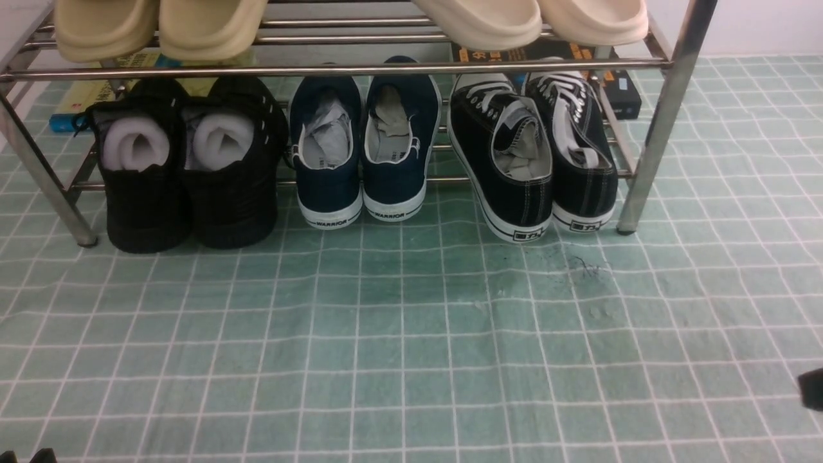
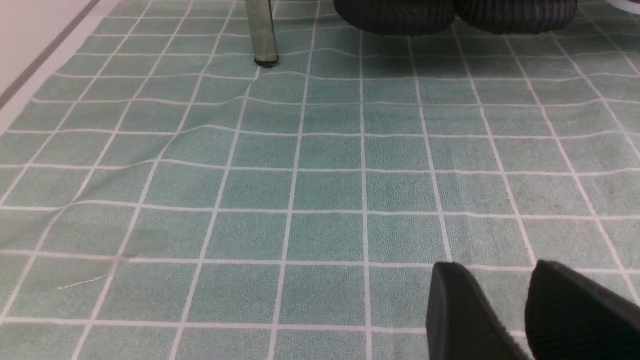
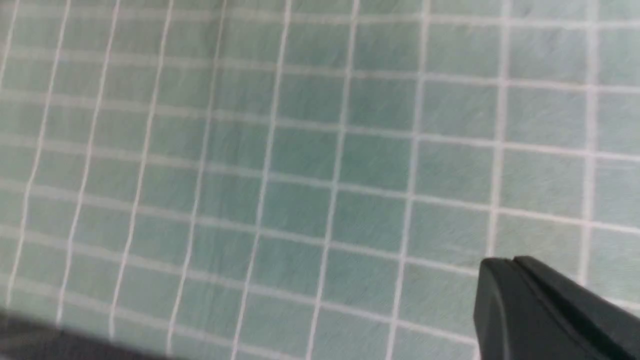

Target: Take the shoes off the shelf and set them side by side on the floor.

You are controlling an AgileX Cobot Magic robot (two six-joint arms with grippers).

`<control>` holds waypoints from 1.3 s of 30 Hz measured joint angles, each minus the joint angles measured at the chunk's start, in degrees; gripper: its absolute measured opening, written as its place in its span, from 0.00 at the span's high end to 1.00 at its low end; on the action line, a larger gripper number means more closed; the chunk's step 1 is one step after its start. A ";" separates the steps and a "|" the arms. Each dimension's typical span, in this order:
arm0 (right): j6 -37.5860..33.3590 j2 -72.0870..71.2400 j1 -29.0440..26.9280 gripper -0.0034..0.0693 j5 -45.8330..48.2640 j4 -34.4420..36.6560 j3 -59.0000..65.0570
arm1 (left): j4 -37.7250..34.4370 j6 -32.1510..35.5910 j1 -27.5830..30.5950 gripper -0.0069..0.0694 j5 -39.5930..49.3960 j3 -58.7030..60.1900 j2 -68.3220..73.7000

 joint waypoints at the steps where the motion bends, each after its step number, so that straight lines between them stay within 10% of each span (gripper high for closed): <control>1: -0.79 0.51 0.17 0.95 0.49 0.53 -0.36 | 0.00 0.00 0.00 0.60 0.00 0.00 0.00; 9: -10.67 17.01 13.28 0.95 10.27 9.07 -17.48 | 0.00 0.00 0.00 0.60 0.00 0.00 0.00; 16: 5.94 34.82 26.80 0.89 8.81 -13.45 -39.98 | 0.00 0.00 0.00 0.60 0.00 0.00 0.00; 29: 18.10 62.55 28.25 0.47 8.09 -26.21 -75.20 | 0.00 0.00 0.00 0.60 0.00 0.00 0.00; 39: 20.50 70.84 28.26 0.45 7.41 -30.94 -79.53 | 0.00 0.00 0.00 0.60 0.00 0.00 0.00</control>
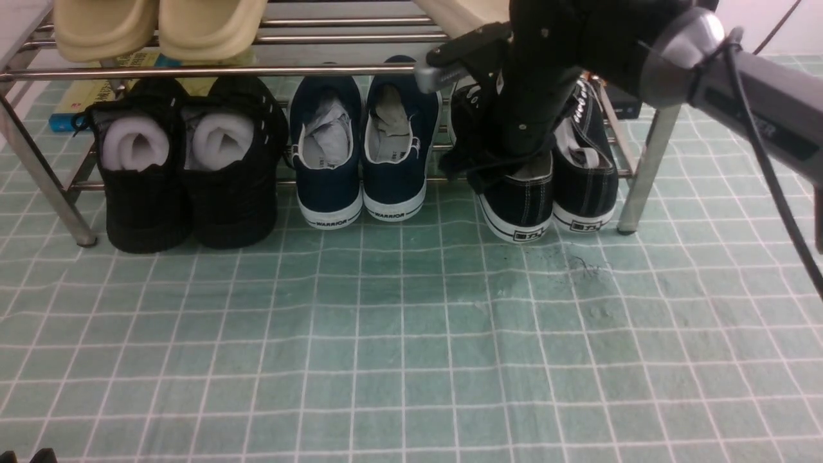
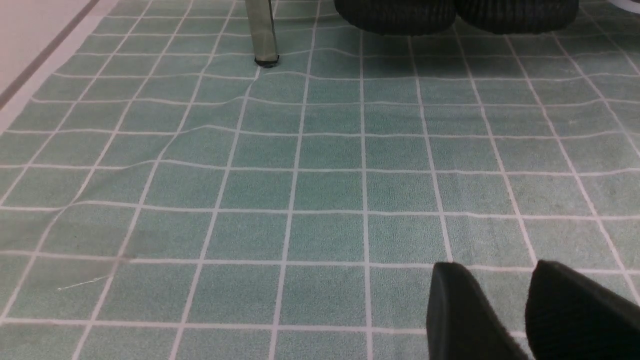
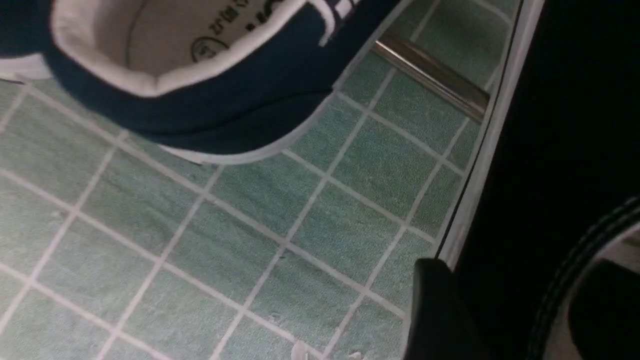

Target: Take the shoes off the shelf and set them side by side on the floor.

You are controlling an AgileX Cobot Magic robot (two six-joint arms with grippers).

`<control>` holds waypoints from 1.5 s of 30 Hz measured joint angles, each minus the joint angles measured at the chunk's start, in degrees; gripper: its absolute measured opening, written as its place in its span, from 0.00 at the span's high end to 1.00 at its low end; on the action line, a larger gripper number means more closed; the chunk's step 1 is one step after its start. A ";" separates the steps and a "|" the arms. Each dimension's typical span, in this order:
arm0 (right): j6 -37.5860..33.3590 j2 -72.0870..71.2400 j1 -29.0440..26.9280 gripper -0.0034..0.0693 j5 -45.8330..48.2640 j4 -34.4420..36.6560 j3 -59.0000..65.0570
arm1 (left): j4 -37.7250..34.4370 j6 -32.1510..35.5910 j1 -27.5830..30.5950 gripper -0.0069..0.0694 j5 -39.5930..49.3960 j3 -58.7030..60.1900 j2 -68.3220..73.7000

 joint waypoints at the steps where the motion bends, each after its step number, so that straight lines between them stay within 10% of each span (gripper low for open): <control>1: 0.92 0.66 0.00 0.49 -0.05 -0.76 -0.12 | 0.00 0.00 0.00 0.60 0.00 0.00 0.00; 10: 1.77 0.59 0.33 0.94 1.91 1.15 -0.76 | 0.00 0.00 0.00 0.60 0.00 0.00 0.00; 27: 5.23 -8.99 0.63 0.95 9.10 13.88 -5.34 | 0.06 0.00 0.00 0.59 0.00 0.00 -0.05; 45: 10.58 -32.03 14.10 0.94 8.95 15.97 26.69 | 0.06 0.00 0.00 0.59 0.00 0.00 -0.05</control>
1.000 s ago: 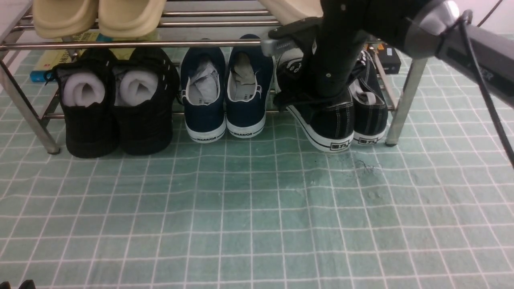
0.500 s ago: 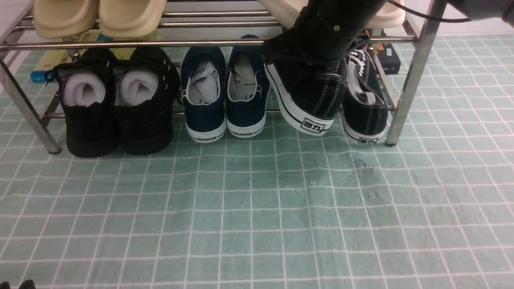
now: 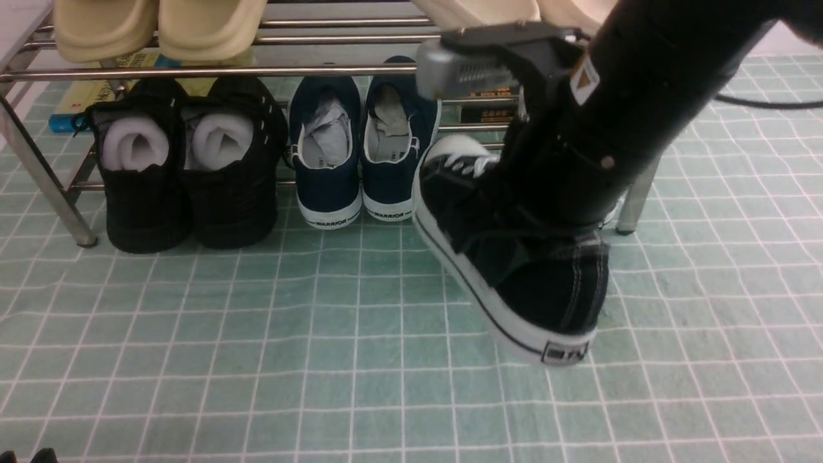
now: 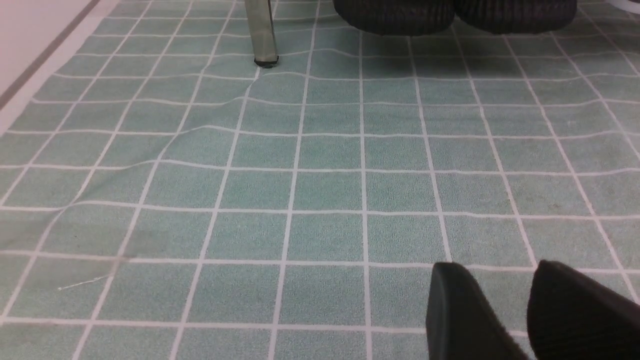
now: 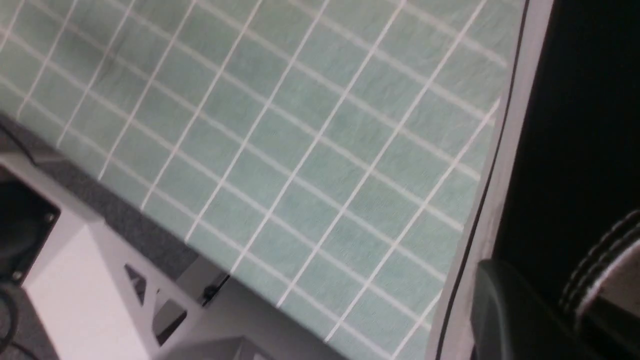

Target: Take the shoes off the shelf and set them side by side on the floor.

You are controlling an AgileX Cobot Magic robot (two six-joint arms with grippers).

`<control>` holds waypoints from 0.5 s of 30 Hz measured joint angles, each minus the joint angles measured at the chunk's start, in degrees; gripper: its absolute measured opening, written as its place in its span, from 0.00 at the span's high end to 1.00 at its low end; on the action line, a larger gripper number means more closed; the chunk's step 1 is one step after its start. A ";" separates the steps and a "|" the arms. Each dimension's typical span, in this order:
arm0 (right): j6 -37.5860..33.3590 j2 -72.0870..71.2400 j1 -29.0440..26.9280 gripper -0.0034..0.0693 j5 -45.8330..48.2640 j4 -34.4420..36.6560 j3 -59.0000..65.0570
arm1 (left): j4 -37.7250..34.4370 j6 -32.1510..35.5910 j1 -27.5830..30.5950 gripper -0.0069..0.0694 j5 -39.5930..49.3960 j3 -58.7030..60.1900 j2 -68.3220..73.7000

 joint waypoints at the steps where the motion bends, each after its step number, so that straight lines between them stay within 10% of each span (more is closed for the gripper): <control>1: 1.11 -0.20 1.37 0.94 0.00 0.10 1.25 | 0.00 0.00 0.00 0.59 0.00 0.00 0.00; 15: 15.44 7.73 7.38 0.94 -12.68 -8.37 7.04 | 0.00 0.00 0.00 0.59 0.00 0.00 0.00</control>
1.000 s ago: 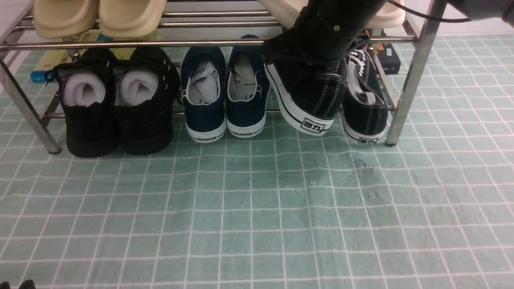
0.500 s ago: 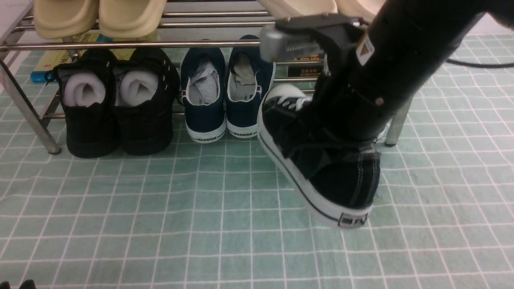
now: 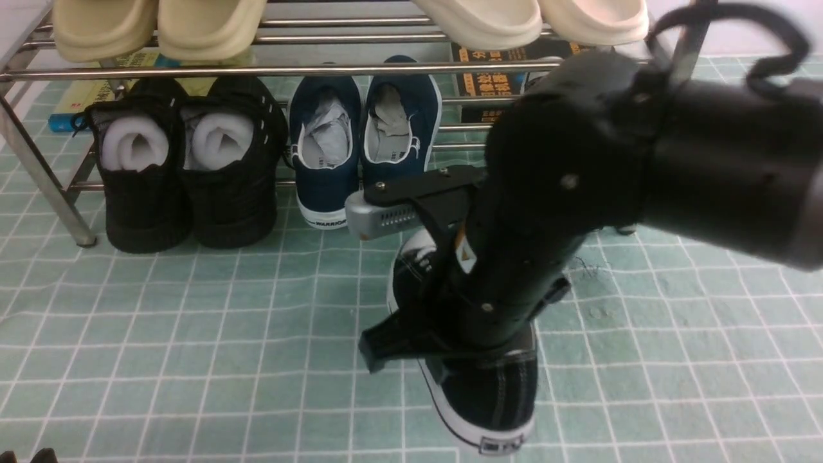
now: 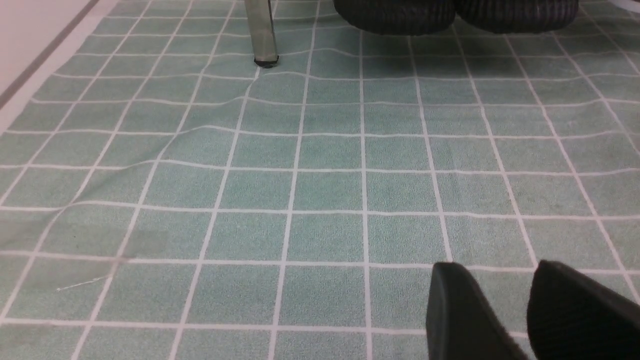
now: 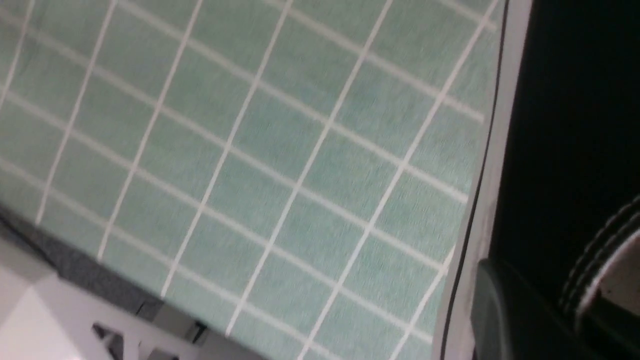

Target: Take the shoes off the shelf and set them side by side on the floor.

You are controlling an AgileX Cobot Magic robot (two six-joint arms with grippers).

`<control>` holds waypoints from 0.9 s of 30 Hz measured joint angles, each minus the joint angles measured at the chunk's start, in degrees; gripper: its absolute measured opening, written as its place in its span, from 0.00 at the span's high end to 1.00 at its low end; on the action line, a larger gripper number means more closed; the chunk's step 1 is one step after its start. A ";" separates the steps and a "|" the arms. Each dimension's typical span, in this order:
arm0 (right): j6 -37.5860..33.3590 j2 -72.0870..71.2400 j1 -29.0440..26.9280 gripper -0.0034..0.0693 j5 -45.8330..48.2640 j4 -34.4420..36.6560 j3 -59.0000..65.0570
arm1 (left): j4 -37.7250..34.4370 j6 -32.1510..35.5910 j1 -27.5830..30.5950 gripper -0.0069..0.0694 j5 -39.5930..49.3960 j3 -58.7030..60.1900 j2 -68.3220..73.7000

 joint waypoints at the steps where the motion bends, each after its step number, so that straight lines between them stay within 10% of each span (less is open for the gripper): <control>1: 0.56 0.56 0.00 0.94 -0.63 -0.68 0.00 | 0.00 0.00 0.00 0.59 0.00 0.00 0.00; 27: 12.82 9.82 0.00 0.81 -10.72 -5.04 -0.05 | 0.00 0.00 0.00 0.59 0.00 0.00 0.00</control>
